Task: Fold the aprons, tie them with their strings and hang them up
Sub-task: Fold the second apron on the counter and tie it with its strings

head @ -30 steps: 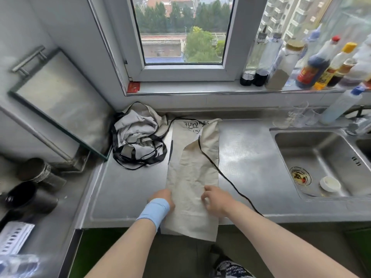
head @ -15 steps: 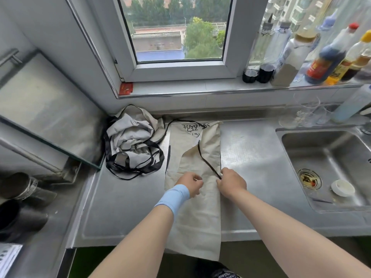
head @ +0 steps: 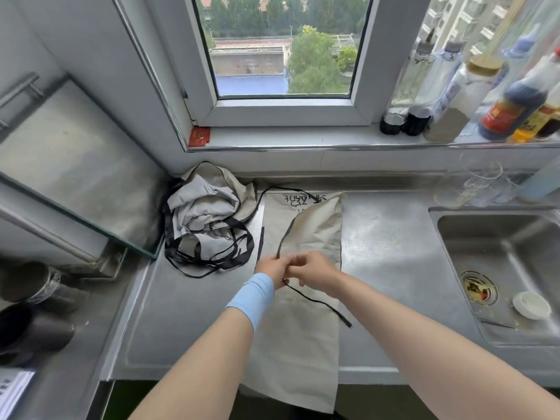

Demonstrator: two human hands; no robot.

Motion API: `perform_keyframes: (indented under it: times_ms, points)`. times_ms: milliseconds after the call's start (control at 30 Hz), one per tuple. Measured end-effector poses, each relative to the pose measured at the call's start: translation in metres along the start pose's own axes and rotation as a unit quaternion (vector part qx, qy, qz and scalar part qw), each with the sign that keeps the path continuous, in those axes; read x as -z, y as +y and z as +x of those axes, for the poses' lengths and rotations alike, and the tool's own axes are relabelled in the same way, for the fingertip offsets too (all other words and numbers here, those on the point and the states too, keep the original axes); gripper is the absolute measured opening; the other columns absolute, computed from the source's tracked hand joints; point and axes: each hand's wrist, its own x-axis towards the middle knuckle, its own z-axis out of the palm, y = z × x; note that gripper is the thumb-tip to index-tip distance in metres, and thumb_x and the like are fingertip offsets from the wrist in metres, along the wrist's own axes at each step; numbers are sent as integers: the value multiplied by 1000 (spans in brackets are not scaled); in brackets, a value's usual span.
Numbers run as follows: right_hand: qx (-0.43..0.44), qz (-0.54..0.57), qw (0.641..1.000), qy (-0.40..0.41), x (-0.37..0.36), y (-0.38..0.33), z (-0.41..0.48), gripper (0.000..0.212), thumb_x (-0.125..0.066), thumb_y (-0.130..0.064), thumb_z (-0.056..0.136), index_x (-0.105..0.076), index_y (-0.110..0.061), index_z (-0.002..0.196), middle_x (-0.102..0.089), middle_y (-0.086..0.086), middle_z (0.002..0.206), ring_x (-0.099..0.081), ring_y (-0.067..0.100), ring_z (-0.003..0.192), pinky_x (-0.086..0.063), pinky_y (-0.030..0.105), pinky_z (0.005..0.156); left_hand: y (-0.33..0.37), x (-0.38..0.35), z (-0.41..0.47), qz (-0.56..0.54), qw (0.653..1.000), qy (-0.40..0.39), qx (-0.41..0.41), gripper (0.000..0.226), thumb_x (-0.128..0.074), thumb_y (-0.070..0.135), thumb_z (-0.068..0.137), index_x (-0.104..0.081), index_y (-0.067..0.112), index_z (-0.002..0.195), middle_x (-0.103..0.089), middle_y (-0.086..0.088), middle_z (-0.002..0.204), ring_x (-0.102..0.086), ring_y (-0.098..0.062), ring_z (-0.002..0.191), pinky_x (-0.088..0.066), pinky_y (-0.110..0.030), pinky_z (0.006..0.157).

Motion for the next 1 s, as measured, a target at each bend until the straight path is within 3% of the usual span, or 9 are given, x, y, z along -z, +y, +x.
perform_keyframes:
  times_ms: [133,200,267,333,400,467,633,767,1000]
  points:
    - [7,-133,988,71,-14,-1,20,18,-59,-20,85,-70,-28,97,-68,-8,101,-61,11,90,-45,23,82,19,46,-8,-42,998,39,2,17,-47,5,96,-50,9,79,-53,-9,72,-50,-20,52,-43,-27,56]
    - [12,-182,981,61,-20,-3,25,37,-57,-19,85,-65,-31,118,-61,-6,125,-58,14,111,-42,22,93,23,71,-6,68,995,73,-14,18,-49,11,95,-52,10,78,-50,-8,70,-47,-18,40,-43,-24,51]
    - [28,-221,974,28,-23,-4,29,48,-55,-15,85,-60,-28,131,-54,-3,140,-50,16,128,-36,22,106,29,92,-2,303,944,123,-48,13,-53,20,92,-63,16,85,-61,-7,81,-61,-22,56,-47,-25,61]
    - [46,-261,964,-5,-24,-7,33,51,-54,-12,85,-58,-25,135,-49,-1,145,-43,15,135,-27,20,110,35,106,2,467,862,190,-53,22,-53,23,90,-65,22,109,-65,-5,109,-63,-26,100,-48,-30,81]
    - [52,-281,958,-11,-21,-7,37,49,-53,-11,85,-59,-24,133,-49,-1,145,-43,15,135,-27,20,111,42,109,8,528,816,227,-63,37,-52,20,88,-55,23,126,-55,-6,129,-48,-27,123,-44,-38,95]
    - [51,-285,957,25,-8,-6,44,44,-52,-13,85,-63,-26,126,-52,-1,140,-48,17,131,-34,26,110,48,97,19,552,801,210,-97,45,-52,20,88,-49,22,133,-48,-8,136,-39,-28,129,-40,-40,101]
    - [23,-272,945,182,56,-1,65,34,-48,-14,89,-64,-23,118,-54,5,131,-52,26,121,-42,37,102,61,28,45,518,822,104,-211,41,-53,23,90,-52,25,131,-54,-2,132,-45,-24,126,-38,-36,105]
    - [-44,-226,933,276,113,11,87,38,-45,-10,91,-52,-20,127,-48,8,133,-56,29,111,-46,37,93,76,-32,67,517,823,36,-232,42,-52,24,92,-49,26,134,-55,2,133,-46,-22,127,-38,-38,106]
    - [-18,-249,926,283,181,20,133,44,-52,-15,94,-46,-28,136,-51,5,131,-56,30,112,-46,37,85,107,-91,117,543,803,13,-246,53,-54,29,93,-38,24,143,-46,-2,143,-40,-26,133,-35,-39,109]
